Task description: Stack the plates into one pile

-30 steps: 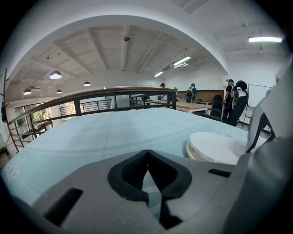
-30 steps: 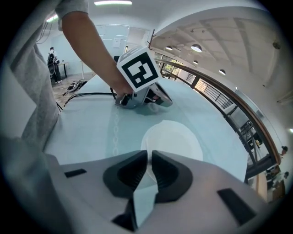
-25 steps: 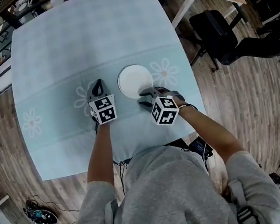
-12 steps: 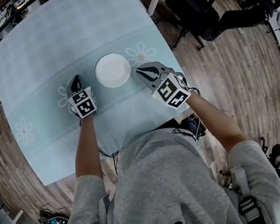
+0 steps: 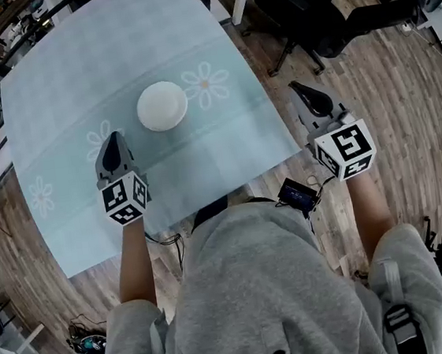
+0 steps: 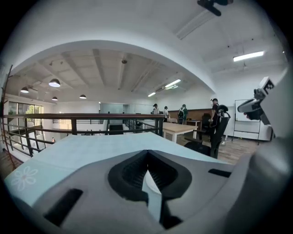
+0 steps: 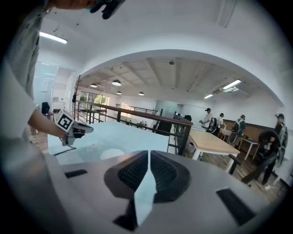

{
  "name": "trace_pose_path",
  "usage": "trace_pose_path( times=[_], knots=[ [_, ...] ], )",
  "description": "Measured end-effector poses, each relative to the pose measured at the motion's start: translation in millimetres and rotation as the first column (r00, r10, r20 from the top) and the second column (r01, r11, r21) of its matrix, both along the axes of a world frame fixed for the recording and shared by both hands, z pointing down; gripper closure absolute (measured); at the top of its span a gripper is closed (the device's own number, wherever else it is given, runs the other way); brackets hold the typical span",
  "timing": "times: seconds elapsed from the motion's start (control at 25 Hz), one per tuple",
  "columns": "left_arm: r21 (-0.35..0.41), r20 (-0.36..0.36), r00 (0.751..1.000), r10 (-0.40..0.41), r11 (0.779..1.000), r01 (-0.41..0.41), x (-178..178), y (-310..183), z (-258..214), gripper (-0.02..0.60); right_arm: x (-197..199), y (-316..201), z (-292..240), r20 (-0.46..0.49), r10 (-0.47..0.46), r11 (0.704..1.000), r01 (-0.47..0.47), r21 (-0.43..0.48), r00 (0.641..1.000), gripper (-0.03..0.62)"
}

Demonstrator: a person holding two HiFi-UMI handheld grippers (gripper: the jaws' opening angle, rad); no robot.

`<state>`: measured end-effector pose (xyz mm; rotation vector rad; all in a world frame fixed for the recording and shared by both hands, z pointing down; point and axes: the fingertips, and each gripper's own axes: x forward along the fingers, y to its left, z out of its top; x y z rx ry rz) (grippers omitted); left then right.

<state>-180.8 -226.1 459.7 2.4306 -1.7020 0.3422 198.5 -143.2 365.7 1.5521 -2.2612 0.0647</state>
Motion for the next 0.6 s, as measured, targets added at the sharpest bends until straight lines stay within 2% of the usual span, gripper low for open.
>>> trace_pose_path(
  times=[0.24,0.4,0.6],
  knots=[
    [0.059,-0.146,0.989,-0.014,0.998,0.023,55.6,81.7,-71.5,0.563,32.7,58.2,-7.7,0.127,0.075,0.996,-0.081,0.039,0.989,0.559],
    [0.104,-0.144,0.989,0.025,0.995,-0.01,92.6,137.5,-104.2,0.563,31.0,101.8,-3.3,0.179,0.085,0.994,-0.095,0.049,0.98,0.559],
    [0.088,-0.135,0.991,0.023,0.996,-0.011,115.9,195.6,-101.7,0.563,38.8,144.5,4.8,0.226,0.075,0.996,-0.085,0.039,0.971,0.559]
  ],
)
